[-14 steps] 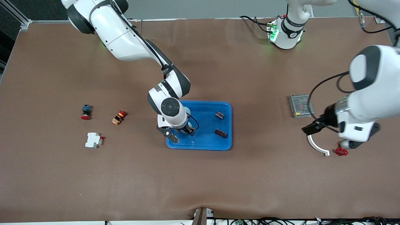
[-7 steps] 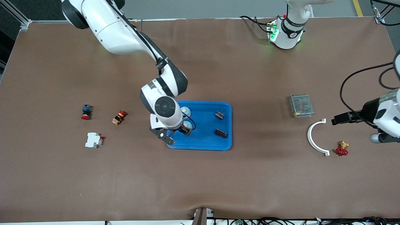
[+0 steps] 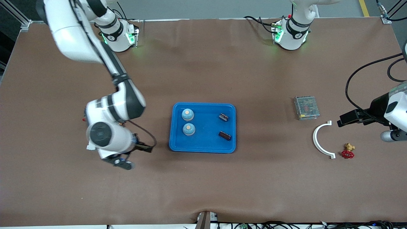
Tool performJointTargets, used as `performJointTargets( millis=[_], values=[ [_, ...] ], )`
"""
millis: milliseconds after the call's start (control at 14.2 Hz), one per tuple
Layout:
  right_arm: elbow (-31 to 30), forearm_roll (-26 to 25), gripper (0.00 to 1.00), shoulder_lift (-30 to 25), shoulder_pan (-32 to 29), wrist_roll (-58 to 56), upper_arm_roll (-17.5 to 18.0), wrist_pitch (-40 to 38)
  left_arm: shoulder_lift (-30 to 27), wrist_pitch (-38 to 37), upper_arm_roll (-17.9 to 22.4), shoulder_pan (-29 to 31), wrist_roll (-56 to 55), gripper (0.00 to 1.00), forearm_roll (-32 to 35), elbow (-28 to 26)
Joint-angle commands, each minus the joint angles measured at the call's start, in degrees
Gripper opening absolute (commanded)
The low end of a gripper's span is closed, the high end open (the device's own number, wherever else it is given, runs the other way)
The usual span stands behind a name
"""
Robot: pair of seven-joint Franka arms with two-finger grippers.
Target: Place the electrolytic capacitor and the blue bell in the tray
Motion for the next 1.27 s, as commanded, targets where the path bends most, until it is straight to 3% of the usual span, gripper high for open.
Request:
performJointTargets(
  millis=[0,211,422,774,915,1196],
  values=[
    [-0.96,-0.19,1.00,-1.59,-5.72,-8.59,1.25,-0.87,-3.77,0.48,-1.59,0.28,-0.81,1.00,2.09,-2.03],
    [-1.23,-0.28,1.00,-1.76,-10.82,-15.81,1.16,-3.41,-7.99,1.61,-2.39,0.28,3.94,1.00,5.79,-7.65],
    [-1.32,-0.45,1.00,-6.93,-12.85,-22.12,-0.59,-7.96,-14.84,11.43,-2.56,0.28,3.07,1.00,5.71,-19.94],
    [-1.31,-0.45,1.00,-14.57,-14.88,-31.20,-3.67,-10.96,-12.58,11.03,-2.48,0.54,1.83,1.00,5.44,-14.80],
    [-1.05,-0.54,1.00,-17.83,-14.53,-32.09,-4.38,-17.01,-12.40,10.41,-2.48,0.19,2.36,1.00,5.53,-14.26],
    [-1.49,-0.28,1.00,-23.37,-14.35,-35.16,-5.25,-20.20,-11.78,10.41,-2.48,0.28,2.27,1.00,5.44,-13.65]
  ],
)
